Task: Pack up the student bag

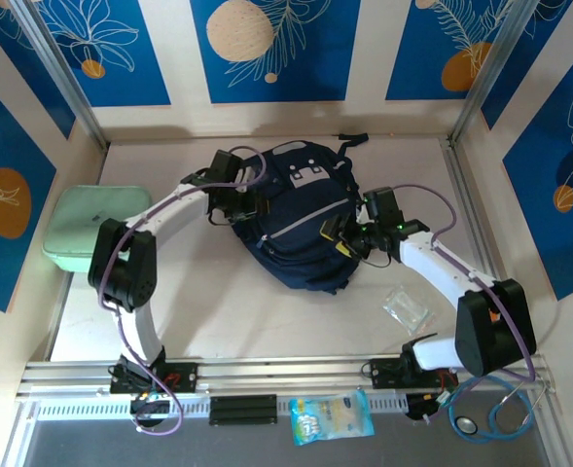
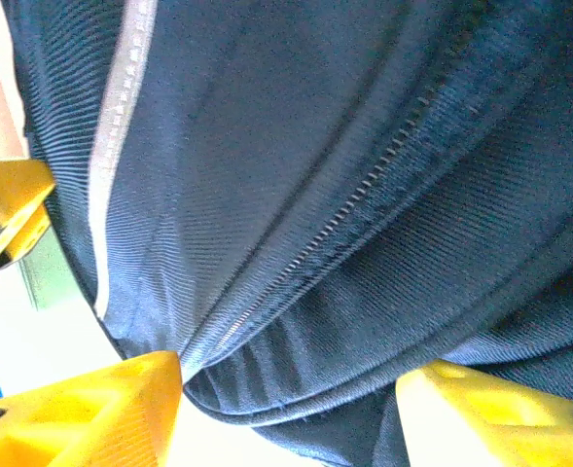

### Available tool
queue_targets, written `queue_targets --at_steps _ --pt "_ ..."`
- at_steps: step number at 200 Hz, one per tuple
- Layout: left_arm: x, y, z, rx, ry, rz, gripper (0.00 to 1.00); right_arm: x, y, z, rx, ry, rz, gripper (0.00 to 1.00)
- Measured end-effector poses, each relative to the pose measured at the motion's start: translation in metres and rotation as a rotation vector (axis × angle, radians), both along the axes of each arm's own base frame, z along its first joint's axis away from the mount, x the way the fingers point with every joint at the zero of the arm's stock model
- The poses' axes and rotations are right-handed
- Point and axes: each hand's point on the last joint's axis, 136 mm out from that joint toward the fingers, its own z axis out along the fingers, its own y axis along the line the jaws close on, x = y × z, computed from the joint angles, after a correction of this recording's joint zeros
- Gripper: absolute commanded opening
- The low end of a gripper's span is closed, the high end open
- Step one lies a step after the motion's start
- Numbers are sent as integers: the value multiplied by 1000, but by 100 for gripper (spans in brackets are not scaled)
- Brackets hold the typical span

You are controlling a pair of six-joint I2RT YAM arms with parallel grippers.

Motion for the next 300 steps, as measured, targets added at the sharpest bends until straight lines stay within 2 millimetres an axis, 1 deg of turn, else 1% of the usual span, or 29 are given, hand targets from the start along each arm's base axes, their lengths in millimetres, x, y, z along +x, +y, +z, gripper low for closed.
queue_targets --at_steps 12,30,46,56,69,95,118,130,146,155,165,173,181,195,209,232,244,259,281,300 --pt "0 -4 -2 -16 16 -11 32 3 0 0 0 -5 9 60" --pt "1 -9 -1 -37 29 -20 18 11 -2 -2 -8 -6 18 59" --pt "1 -13 2 -64 32 -35 5 24 -7 -5 -22 -11 17 58" --pt "0 -17 5 -92 36 -43 0 33 -10 -7 -32 -13 16 58" --pt "1 -23 9 -129 28 -56 0 47 -16 -7 -44 -26 13 58" --pt "-4 -27 8 -187 33 -44 0 72 -24 -1 -66 -66 13 58" --pt "-12 -27 12 -246 44 -4 0 83 -32 7 -104 -104 9 60" --pt "-17 -26 15 -275 53 23 0 84 -37 10 -135 -119 1 60" --pt "-22 -25 20 -308 60 56 0 77 -47 17 -204 -134 -22 61" --pt "-24 -24 22 -325 65 73 0 71 -51 26 -252 -158 -30 61" --pt "-25 -25 24 -344 72 93 0 61 -50 38 -303 -193 -24 61" --pt "-25 -26 25 -356 75 102 0 51 -43 49 -330 -225 -8 60" --pt "-25 -27 26 -365 78 110 0 40 -31 59 -351 -258 23 60" --pt "-25 -29 27 -377 85 120 0 21 -8 67 -380 -296 85 56" --pt "-26 -31 27 -383 92 126 0 1 19 65 -407 -310 155 54" --pt "-26 -34 29 -393 94 128 0 -23 55 47 -464 -298 243 48" --pt "-27 -35 30 -397 92 127 0 -29 68 36 -491 -283 264 45" --pt "-27 -35 30 -399 95 131 0 -31 82 23 -515 -263 268 45" --pt "-27 -35 30 -403 98 136 0 -27 95 10 -539 -238 243 44" --pt "-27 -35 29 -405 97 138 0 -19 101 5 -554 -230 202 45"
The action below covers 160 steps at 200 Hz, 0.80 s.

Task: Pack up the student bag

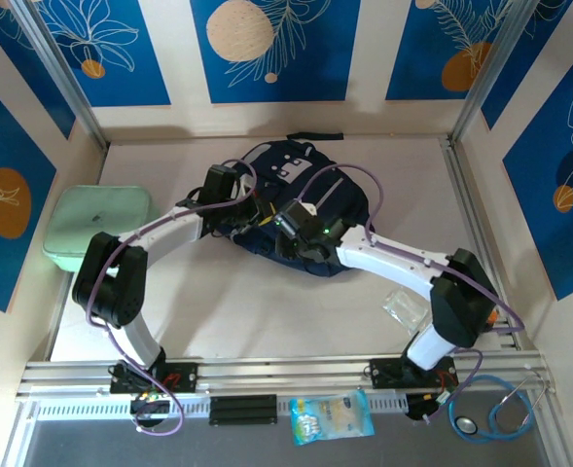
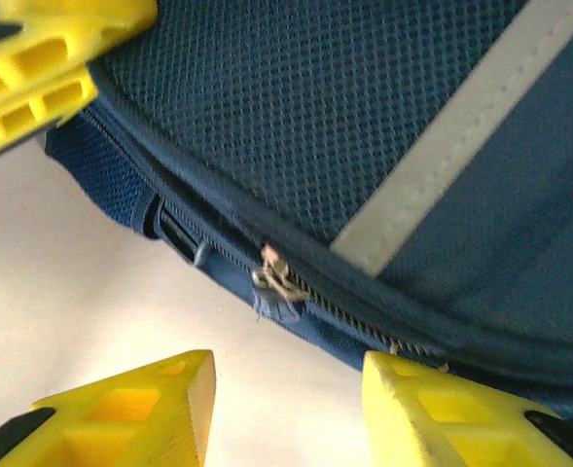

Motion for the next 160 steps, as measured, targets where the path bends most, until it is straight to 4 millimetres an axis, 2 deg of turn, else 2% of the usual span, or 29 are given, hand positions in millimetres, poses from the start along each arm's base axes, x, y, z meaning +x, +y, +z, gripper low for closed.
queue_targets --at_steps 52,102,122,160 --pt "3 0 1 0 -14 7 0 15 2 3 -41 -23 -94 33" --pt "2 0 1 0 -13 7 0 18 0 -5 -83 -4 -147 31" --pt "3 0 1 -1 -15 7 0 20 -2 -7 -107 2 -163 17" --pt "2 -1 1 3 -18 7 0 20 -4 -9 -125 7 -168 10"
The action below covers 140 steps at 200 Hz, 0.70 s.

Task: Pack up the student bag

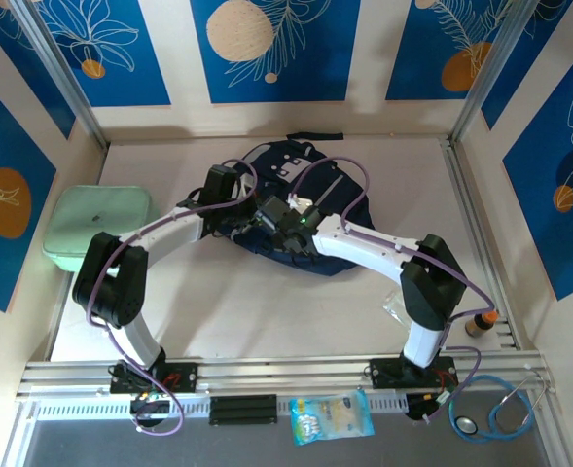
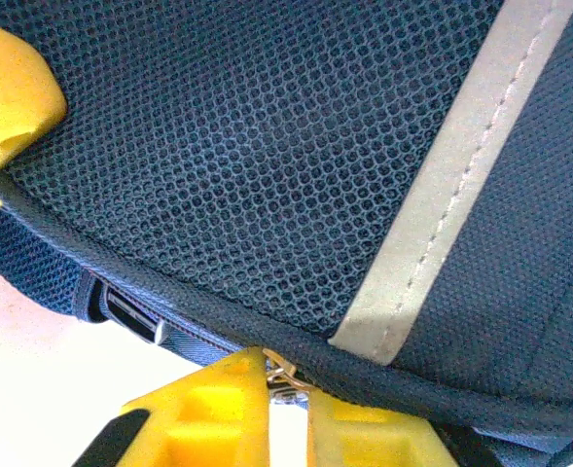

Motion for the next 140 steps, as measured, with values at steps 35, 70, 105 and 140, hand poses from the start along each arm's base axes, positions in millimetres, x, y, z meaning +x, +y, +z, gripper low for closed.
queue_targets --at_steps 35,70,105,140 --pt "-2 0 -2 6 6 -4 0 -7 -11 -2 4 -19 15 11" --pt "-3 1 -4 15 8 -10 0 -23 -47 -3 4 -36 12 12" --pt "-4 1 -5 21 5 -20 0 -23 -83 -9 23 -25 0 18" --pt "-4 1 -4 24 3 -21 0 -15 -86 -12 42 -5 84 19"
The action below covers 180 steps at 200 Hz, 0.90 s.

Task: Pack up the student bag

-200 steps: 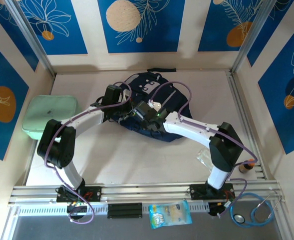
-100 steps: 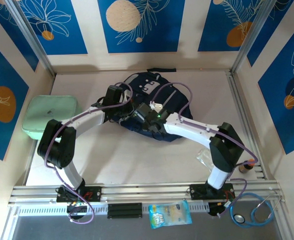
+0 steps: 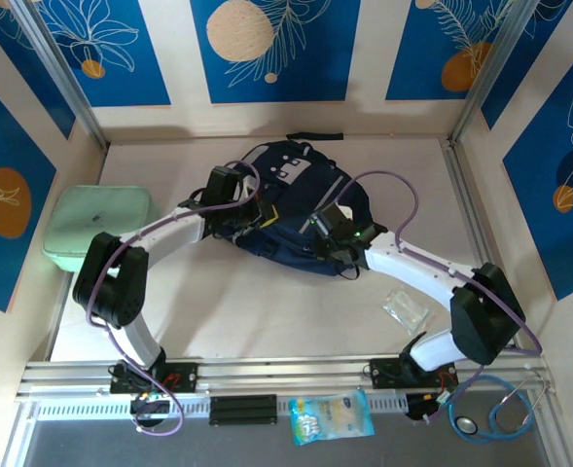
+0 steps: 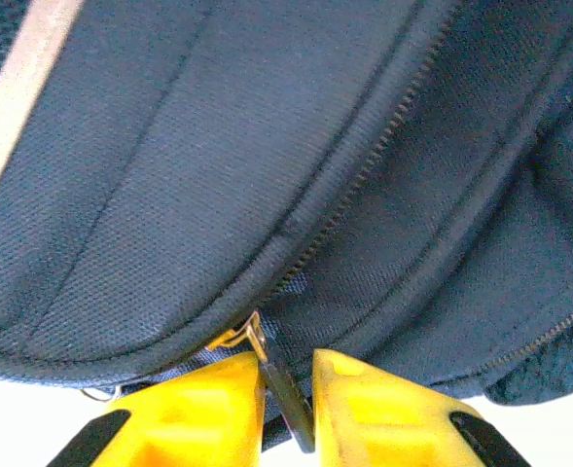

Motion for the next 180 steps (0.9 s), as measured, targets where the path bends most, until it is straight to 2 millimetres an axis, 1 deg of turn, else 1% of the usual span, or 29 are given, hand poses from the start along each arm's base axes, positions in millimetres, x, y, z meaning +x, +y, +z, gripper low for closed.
queue_targets --at_steps 17,45,76,85,99,114,140,159,180 --pt "0 1 0 6 -4 -4 0 1 2 -1 -13 3 58 12" --pt "1 5 -1 20 -8 -6 0 4 2 -3 -32 0 119 3" --pt "6 17 -4 40 -17 -4 0 23 -14 1 1 -34 126 0" --pt "7 20 -5 44 -24 -10 0 27 -14 3 23 -42 149 0" --pt "7 25 -5 61 -37 -19 14 28 -8 5 42 -47 218 0" --pt "6 33 -4 90 -60 -18 30 26 5 7 44 -49 301 0" --pt "2 61 9 128 -102 46 47 22 36 9 34 -47 431 0" --pt "-9 88 15 157 -118 123 51 13 70 13 64 -51 533 0" --pt "-29 113 17 192 -123 202 54 4 108 17 128 -55 630 0"
